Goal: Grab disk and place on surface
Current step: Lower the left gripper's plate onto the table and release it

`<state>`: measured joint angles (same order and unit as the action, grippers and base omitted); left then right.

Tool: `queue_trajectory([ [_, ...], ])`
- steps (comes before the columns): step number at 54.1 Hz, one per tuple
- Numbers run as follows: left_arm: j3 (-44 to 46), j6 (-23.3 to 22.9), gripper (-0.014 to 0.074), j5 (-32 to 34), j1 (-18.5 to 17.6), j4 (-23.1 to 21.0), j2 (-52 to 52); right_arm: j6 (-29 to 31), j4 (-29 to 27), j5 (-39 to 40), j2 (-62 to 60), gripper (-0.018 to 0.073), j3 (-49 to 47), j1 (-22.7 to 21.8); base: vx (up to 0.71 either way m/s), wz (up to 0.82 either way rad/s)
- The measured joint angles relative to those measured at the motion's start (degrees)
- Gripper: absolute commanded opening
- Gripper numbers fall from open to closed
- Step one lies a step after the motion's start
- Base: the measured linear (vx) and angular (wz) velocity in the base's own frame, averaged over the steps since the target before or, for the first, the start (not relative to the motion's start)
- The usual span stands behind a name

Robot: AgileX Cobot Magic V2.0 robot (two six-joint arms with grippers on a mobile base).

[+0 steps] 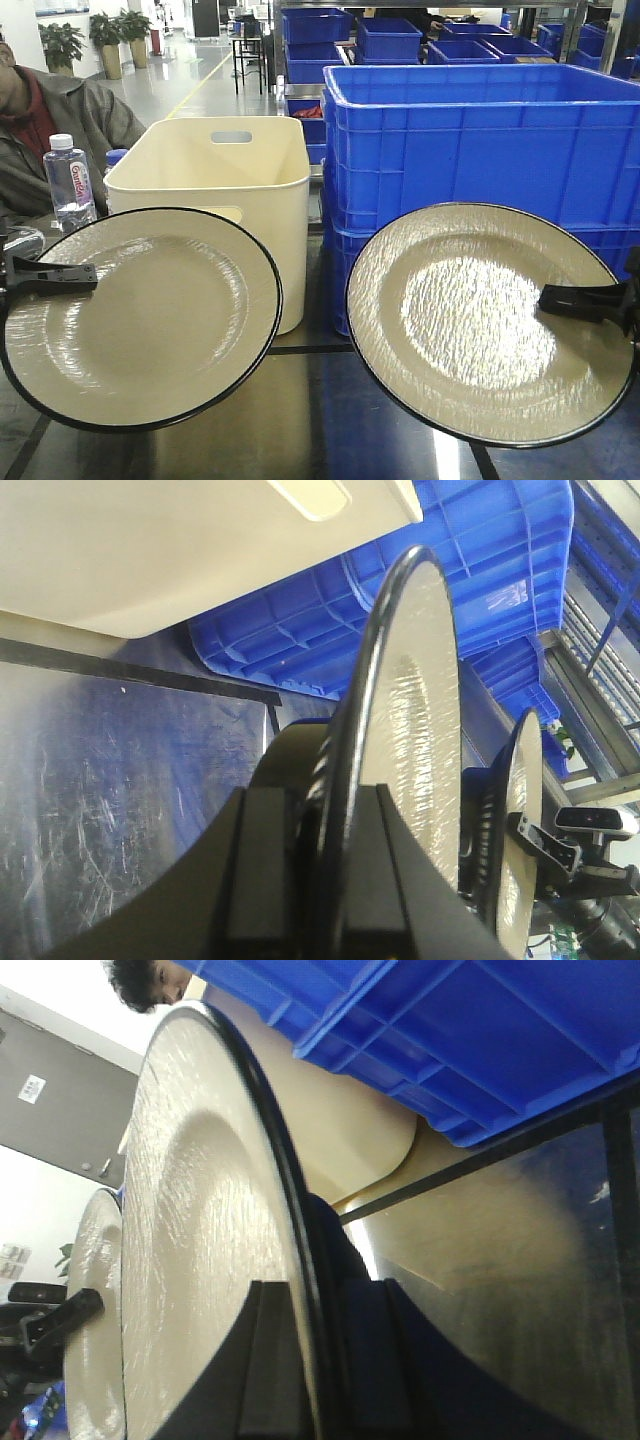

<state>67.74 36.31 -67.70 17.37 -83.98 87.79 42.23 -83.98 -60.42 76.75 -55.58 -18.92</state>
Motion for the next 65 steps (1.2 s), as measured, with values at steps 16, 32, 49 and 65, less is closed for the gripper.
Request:
queue_trajectory([
  [16, 0.00, 0.00, -0.0004, 4.53, 0.00, -0.05, 0.00, -0.08, -4.19, -0.05, 0.00, -0.0008, 0.00, 0.00, 0.00, 0.00],
  [32, 0.00, 0.00, -0.0004, 5.45, 0.00, -0.86, 0.00, 1.60, -4.24, -0.87, 0.00, -0.0008, 0.00, 0.00, 0.00, 0.00],
  [49, 0.00, -0.27, -0.0001, 3.76, -1.49, 2.13, 0.00, 1.87, -4.24, -2.14, 0.00, -0.0008, 0.00, 0.00, 0.00, 0.00],
  [65, -0.18, -4.61, -0.0001, 12.00, -20.26, 13.78, 1.10, 1.87, -4.57, -2.49, 0.00, -0.0008, 0.00, 0.00, 0.00, 0.00],
])
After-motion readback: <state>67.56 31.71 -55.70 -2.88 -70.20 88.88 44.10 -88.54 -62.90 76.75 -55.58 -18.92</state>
